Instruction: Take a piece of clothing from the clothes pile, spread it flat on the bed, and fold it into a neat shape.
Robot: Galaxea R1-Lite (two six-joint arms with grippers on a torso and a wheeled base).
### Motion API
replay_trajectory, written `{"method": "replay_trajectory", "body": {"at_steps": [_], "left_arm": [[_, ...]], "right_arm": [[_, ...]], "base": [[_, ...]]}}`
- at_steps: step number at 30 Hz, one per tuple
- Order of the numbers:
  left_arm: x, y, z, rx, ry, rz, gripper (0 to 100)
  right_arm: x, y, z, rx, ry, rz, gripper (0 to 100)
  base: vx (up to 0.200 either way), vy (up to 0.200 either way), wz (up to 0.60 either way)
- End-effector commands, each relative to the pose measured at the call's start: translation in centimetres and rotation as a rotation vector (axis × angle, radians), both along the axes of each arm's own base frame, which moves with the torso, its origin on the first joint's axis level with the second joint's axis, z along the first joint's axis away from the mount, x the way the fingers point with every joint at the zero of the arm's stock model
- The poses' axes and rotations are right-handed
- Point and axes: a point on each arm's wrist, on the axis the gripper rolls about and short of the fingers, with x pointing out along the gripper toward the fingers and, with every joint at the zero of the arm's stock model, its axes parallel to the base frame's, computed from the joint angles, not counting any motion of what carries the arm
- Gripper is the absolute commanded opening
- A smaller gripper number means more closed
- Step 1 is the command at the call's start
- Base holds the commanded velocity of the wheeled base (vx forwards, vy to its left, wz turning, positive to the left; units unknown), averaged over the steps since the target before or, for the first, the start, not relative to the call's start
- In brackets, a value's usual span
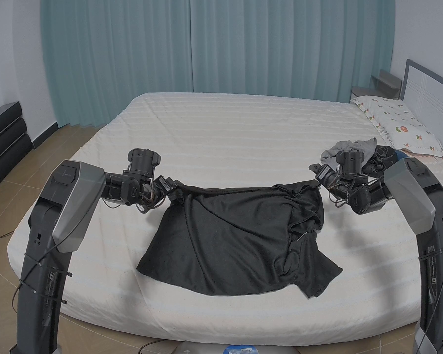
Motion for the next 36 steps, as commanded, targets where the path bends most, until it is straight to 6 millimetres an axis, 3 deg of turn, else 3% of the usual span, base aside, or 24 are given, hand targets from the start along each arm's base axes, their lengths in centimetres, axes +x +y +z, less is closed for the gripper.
{"method": "replay_trajectory", "body": {"at_steps": [1,6,9,10,18,28,29,36], "left_arm": [[-0.7,1.9,3.8,-0.104,0.002,0.025,100],[-2.6,3.3,3.9,-0.134,0.071,-0.004,100],[-3.5,3.4,4.1,-0.146,0.091,-0.021,100],[-4.7,3.8,4.8,-0.167,0.078,-0.026,100],[-8.9,4.1,4.2,-0.180,0.117,-0.021,100],[-10.9,3.4,3.5,-0.300,0.122,0.037,100],[-11.0,3.4,3.4,-0.310,0.109,0.037,100],[-12.2,3.4,1.6,-0.330,0.095,0.040,100]], "right_arm": [[-1.4,-2.0,0.8,0.037,0.042,-0.017,100],[-3.9,-1.7,-1.2,0.073,0.165,0.093,100],[-4.3,-1.6,-1.7,0.078,0.188,0.109,100],[-4.5,-1.2,-2.7,0.077,0.217,0.117,100],[-4.2,-0.7,-5.5,0.075,0.314,0.120,100],[-2.8,0.4,-7.1,0.091,0.343,0.120,100],[-2.5,0.4,-7.1,0.097,0.333,0.111,0],[-0.4,-1.2,-5.4,0.134,0.242,0.045,0]], "base": [[0.000,0.000,0.00],[0.000,0.000,0.00],[0.000,0.000,0.00],[0.000,0.000,0.00],[0.000,0.000,0.00],[0.000,0.000,0.00],[0.000,0.000,0.00],[0.000,0.000,0.00]]}}
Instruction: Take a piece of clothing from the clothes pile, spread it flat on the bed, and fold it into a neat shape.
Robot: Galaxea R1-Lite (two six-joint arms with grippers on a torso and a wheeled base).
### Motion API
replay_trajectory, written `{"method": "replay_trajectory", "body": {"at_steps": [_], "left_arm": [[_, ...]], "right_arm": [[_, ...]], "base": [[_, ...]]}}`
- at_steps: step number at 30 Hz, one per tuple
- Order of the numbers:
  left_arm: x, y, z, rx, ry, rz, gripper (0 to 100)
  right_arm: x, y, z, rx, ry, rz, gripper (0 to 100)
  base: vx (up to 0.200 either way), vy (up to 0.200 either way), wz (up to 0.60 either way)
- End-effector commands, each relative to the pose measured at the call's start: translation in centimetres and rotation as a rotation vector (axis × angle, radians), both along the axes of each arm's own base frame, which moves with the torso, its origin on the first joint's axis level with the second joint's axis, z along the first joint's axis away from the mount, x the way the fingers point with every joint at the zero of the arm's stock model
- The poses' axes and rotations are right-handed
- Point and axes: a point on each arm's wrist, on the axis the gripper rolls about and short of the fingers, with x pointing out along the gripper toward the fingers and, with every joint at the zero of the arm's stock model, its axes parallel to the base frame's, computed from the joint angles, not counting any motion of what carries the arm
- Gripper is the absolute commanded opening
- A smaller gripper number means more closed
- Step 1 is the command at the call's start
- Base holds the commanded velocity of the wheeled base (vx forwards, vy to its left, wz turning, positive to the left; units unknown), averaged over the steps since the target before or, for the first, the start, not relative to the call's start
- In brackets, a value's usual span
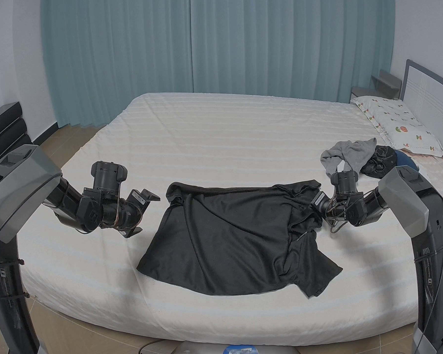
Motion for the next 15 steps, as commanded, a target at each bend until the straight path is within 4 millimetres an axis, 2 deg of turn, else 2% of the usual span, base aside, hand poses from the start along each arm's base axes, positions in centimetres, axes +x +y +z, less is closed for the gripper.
{"method": "replay_trajectory", "body": {"at_steps": [1,8,10,12,15], "left_arm": [[-1.2,-0.1,-1.1,-0.002,0.015,-0.006,100],[-1.9,-0.1,-1.9,-0.003,0.006,-0.008,100],[-2.1,-0.2,-2.2,-0.001,0.013,-0.013,100],[-2.1,-0.3,-2.2,-0.001,0.014,-0.016,100],[-2.3,-0.2,-2.4,0.002,0.021,-0.018,100]], "right_arm": [[1.5,-1.3,0.5,0.013,-0.051,-0.044,0],[3.7,-1.8,3.3,0.029,-0.188,-0.062,0],[4.8,-1.8,5.1,0.032,-0.262,-0.067,0],[5.5,-1.7,5.5,0.029,-0.299,-0.074,0],[6.0,-1.5,5.1,0.025,-0.311,-0.073,0]], "base": [[0.000,0.000,0.00],[0.000,0.000,0.00],[0.000,0.000,0.00],[0.000,0.000,0.00],[0.000,0.000,0.00]]}}
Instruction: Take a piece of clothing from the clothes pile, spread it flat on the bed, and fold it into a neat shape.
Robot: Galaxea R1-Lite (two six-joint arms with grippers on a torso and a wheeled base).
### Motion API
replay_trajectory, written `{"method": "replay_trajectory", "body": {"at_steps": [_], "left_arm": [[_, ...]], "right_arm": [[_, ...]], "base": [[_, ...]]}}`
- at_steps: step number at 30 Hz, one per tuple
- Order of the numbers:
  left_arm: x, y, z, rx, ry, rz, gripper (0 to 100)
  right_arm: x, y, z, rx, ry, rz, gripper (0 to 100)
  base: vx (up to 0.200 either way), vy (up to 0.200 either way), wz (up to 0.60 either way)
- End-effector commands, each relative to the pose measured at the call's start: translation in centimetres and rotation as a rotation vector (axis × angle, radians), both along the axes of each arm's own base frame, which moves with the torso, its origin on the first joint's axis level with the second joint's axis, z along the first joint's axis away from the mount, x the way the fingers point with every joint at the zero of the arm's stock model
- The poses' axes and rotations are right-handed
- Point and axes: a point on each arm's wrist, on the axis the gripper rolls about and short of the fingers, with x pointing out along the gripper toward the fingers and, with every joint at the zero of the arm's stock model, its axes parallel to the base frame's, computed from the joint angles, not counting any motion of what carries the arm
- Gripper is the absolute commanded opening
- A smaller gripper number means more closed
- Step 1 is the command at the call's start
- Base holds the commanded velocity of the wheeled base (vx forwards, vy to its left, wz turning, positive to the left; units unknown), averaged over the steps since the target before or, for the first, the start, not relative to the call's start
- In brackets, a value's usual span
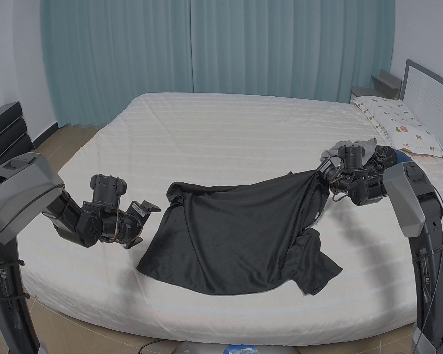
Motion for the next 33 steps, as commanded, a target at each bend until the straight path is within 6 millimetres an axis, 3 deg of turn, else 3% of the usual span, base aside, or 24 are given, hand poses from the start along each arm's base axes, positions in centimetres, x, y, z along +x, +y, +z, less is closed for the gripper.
{"method": "replay_trajectory", "body": {"at_steps": [1,4,5,6,10,14,19,21,22,26,28,33], "left_arm": [[-0.5,-0.1,-0.6,0.004,0.016,-0.010,100],[-0.5,-0.3,-0.5,0.002,0.003,-0.012,100],[-0.6,-0.3,-0.6,0.001,0.001,-0.014,100],[-0.8,-0.3,-0.7,0.002,0.000,-0.015,100],[-1.2,-0.3,-0.7,0.001,-0.019,-0.016,100],[-1.7,-0.2,-0.4,-0.001,-0.036,-0.017,100],[-2.4,-0.2,0.0,-0.003,-0.044,-0.021,100],[-2.4,-0.2,0.0,-0.003,-0.044,-0.021,100],[-3.0,-0.1,0.4,-0.003,-0.044,-0.023,100],[-3.8,0.0,1.7,-0.008,-0.065,-0.024,100],[-4.2,0.0,2.4,-0.010,-0.078,-0.027,100],[-5.4,-0.3,2.2,-0.007,-0.057,-0.043,100]], "right_arm": [[1.3,0.3,-0.8,-0.007,-0.040,-0.004,0],[1.6,0.3,-1.5,-0.018,-0.040,-0.005,0],[1.6,0.3,-2.2,-0.029,-0.027,-0.004,100],[1.6,0.3,-3.1,-0.037,-0.012,-0.006,100],[1.2,-0.2,-3.2,-0.064,0.021,-0.017,100],[0.1,-1.1,-1.6,-0.065,0.041,-0.020,100],[-4.3,-1.9,1.1,-0.041,0.124,0.061,100],[-4.3,-1.9,1.1,-0.041,0.124,0.061,100],[-7.7,-2.0,2.6,-0.029,0.164,0.134,100],[-12.2,-1.5,4.5,-0.019,0.176,0.173,100],[-15.5,-0.1,5.7,-0.014,0.185,0.214,100],[-20.4,2.0,5.7,-0.019,0.255,0.277,100]], "base": [[0.000,0.000,0.00],[0.000,0.000,0.00],[0.000,0.000,0.00],[0.000,0.000,0.00],[0.000,0.000,0.00],[0.000,0.000,0.00],[0.000,0.000,0.00],[0.000,0.000,0.00],[0.000,0.000,0.00],[0.000,0.000,0.00],[0.000,0.000,0.00],[0.000,0.000,0.00]]}}
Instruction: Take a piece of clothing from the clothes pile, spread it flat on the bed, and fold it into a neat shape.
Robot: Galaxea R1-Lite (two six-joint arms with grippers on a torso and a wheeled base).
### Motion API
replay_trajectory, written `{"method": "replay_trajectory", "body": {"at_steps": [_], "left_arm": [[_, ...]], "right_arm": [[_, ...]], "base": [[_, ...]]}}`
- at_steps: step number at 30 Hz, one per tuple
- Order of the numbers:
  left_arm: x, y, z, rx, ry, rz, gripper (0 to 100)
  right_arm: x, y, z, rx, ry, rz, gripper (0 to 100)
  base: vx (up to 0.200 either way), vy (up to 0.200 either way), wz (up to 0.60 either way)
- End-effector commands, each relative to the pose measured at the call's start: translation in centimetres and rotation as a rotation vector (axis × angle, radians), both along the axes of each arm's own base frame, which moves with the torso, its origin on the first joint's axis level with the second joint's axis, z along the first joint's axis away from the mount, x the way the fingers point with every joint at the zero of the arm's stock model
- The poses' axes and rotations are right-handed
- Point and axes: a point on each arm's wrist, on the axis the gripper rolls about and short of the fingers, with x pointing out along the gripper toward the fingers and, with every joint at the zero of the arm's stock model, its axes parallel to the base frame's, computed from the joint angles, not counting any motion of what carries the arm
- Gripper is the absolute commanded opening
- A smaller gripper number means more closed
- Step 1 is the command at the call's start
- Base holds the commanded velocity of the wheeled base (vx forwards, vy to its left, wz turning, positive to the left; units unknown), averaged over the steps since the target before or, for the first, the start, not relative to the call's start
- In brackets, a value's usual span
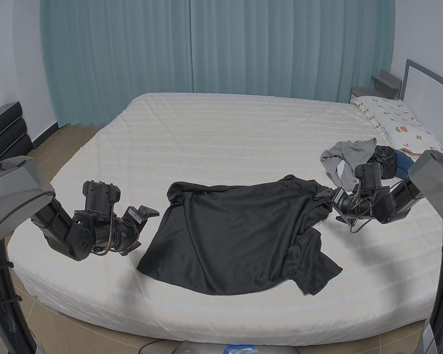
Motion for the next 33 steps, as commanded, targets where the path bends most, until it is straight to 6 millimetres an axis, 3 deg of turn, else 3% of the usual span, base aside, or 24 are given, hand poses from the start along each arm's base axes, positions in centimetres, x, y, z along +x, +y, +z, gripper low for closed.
{"method": "replay_trajectory", "body": {"at_steps": [1,7,12,19,33], "left_arm": [[-2.5,-0.3,1.4,-0.002,-0.007,-0.024,100],[-3.5,-0.8,1.0,0.003,0.021,-0.044,100],[-3.8,-0.9,0.2,0.014,0.050,-0.053,100],[-4.0,-1.0,-0.7,0.018,0.081,-0.066,100],[-3.3,-1.3,-2.3,0.028,0.054,-0.068,100]], "right_arm": [[-10.3,2.8,5.3,0.025,0.004,0.136,100],[-12.0,2.5,3.4,0.032,0.076,0.125,100],[-12.5,3.3,1.7,0.074,0.094,0.110,100],[-11.9,3.5,-1.4,0.031,0.128,0.007,100],[-11.4,3.9,-4.1,0.064,0.153,-0.065,100]], "base": [[0.000,0.000,0.00],[0.000,0.000,0.00],[-0.200,0.000,0.00],[-0.200,0.000,0.00],[0.000,0.000,0.00]]}}
